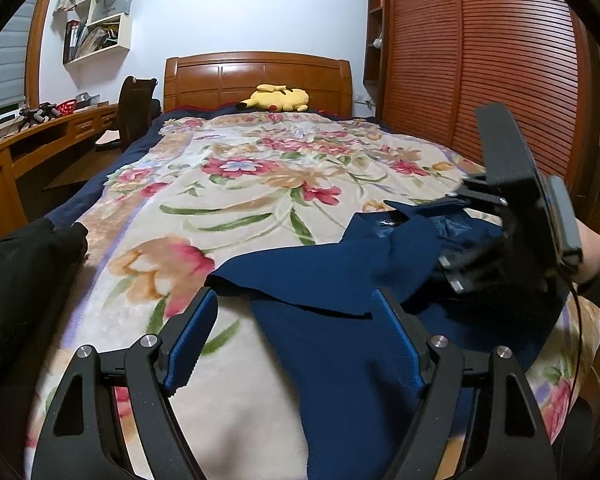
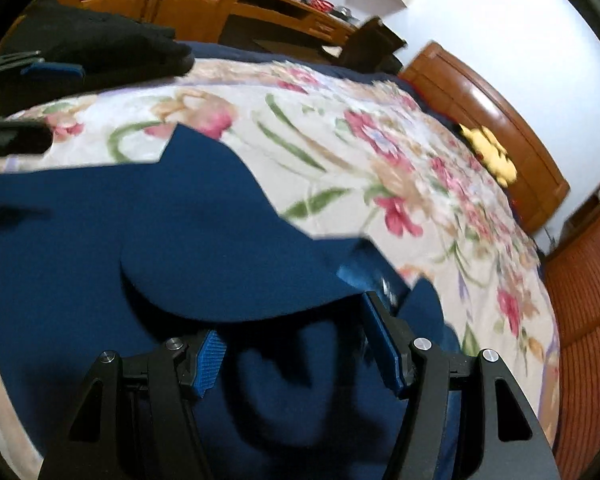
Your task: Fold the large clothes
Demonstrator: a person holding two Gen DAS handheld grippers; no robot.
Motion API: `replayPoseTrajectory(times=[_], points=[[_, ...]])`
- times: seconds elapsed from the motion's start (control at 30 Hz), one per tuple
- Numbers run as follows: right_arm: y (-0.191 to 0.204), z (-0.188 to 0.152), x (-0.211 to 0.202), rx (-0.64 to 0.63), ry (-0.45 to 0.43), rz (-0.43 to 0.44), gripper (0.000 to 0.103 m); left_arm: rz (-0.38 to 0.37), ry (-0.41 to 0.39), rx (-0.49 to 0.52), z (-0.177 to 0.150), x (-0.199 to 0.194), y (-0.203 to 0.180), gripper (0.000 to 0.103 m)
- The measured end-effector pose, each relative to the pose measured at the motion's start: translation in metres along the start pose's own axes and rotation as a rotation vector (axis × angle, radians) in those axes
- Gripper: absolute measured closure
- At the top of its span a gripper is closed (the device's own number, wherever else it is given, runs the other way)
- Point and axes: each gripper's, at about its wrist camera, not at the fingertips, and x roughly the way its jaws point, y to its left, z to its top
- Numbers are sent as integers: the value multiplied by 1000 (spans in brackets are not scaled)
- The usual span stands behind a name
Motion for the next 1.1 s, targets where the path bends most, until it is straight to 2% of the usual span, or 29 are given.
replayPoseTrajectory(times=[0.03, 0.07, 0.13, 0.27, 0.33, 0.4, 0.43, 0.53, 0.6, 0.67, 0.73, 0.8, 0.83, 0.93, 1.1], points=[[-1, 4, 2, -4, -26, 8, 55, -2, -2, -1, 0, -1, 0, 23], [-3, 7, 2, 2, -40, 29, 61, -2, -4, -1, 1, -1, 1, 23], [-10, 14, 6, 30, -59, 87, 96, -8, -5, -4, 0, -1, 1, 23], [-27, 22, 15, 92, -97, 143, 97, -7, 1, 2, 0, 2, 0, 23], [-33, 21, 19, 115, -107, 119, 98, -5, 4, 4, 0, 4, 0, 23], [-49, 19, 25, 184, -94, 79, 98, -8, 8, 3, 1, 6, -1, 23], [-58, 18, 30, 234, -70, 23, 98, -10, 8, 3, 1, 6, -2, 23], [-90, 10, 50, 404, 43, -92, 98, -16, 9, 17, 1, 7, -7, 23], [-103, 1, 57, 468, 93, -112, 98, -19, 9, 23, 0, 7, -9, 23], [-105, -5, 58, 478, 122, -112, 90, -25, 8, 28, 0, 6, -11, 23], [-100, -9, 50, 452, 121, -124, 66, -30, 9, 29, -1, 5, -13, 23], [-93, -11, 35, 436, 79, -68, 52, -32, 9, 32, -1, 5, -14, 23], [-92, -10, 27, 428, 57, -43, 49, -33, 10, 33, -1, 4, -14, 23], [-78, -16, 5, 395, 16, 19, 47, -35, 15, 37, -2, 5, -16, 23], [-57, -26, -6, 290, 37, 132, 47, -41, 23, 46, -4, 6, -24, 23]])
